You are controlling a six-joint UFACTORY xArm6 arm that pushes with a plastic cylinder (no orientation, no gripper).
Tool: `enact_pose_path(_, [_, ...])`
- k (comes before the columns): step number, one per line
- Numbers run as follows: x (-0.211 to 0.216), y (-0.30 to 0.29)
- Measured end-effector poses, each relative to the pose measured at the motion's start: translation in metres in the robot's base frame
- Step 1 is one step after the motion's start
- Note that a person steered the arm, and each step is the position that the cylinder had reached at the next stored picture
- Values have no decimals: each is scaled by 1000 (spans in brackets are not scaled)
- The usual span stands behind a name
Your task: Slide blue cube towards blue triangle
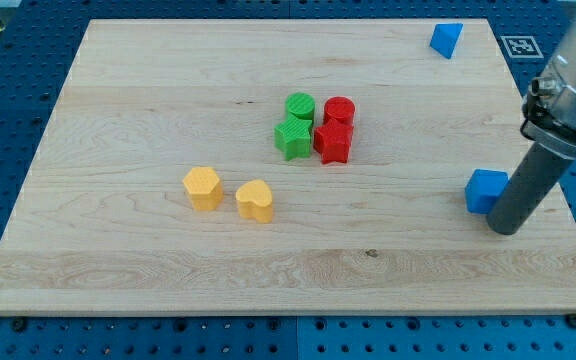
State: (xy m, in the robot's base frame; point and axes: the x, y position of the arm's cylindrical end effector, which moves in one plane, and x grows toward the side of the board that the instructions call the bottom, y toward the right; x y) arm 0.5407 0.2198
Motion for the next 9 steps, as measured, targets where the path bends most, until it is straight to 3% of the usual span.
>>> enact_pose_path(2, [-18, -32])
enact_pose_path(3, [-21, 10])
enact_pose_path(4, [-23, 16])
enact_pose_path(6, [-76, -16])
enact_pose_path(9, [-82, 1])
